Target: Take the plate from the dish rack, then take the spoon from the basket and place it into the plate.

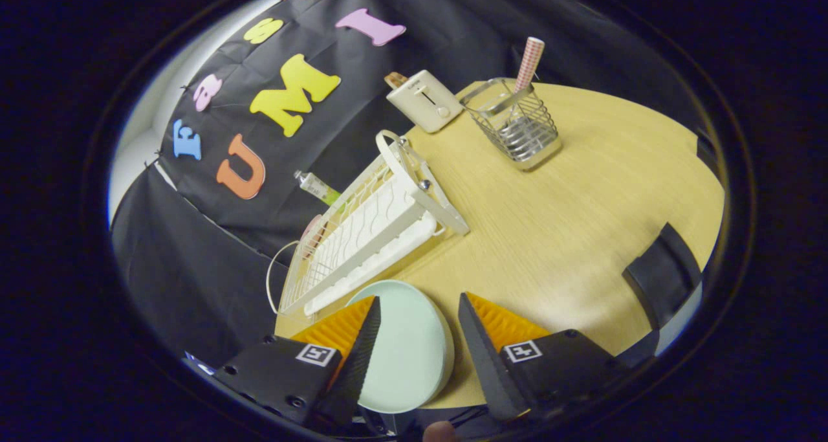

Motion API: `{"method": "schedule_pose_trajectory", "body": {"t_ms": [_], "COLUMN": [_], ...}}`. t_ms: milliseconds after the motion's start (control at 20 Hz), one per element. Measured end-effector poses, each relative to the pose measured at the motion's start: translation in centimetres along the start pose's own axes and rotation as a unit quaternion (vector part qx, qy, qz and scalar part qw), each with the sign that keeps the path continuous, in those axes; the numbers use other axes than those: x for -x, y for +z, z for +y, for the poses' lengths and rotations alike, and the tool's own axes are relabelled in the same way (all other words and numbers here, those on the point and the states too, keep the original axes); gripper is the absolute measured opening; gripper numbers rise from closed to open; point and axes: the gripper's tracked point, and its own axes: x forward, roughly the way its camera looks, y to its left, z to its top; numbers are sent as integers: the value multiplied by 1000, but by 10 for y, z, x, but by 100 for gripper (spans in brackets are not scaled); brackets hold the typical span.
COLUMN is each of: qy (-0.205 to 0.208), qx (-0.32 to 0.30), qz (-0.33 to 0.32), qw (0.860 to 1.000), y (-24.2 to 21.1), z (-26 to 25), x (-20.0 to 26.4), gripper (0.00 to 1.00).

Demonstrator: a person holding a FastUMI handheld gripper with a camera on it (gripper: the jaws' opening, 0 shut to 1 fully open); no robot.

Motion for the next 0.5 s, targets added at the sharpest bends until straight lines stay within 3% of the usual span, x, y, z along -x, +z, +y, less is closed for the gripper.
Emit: {"method": "schedule_pose_trajectory", "body": {"t_ms": [250, 350, 500], "qy": [-23, -38, -86], "qx": [125, 178, 235], "qz": [-120, -161, -223], "qw": [985, 970, 942], "y": [60, 84, 126], "z": [-12, -22, -53], "x": [42, 61, 89], "gripper": [93, 99, 99]}}
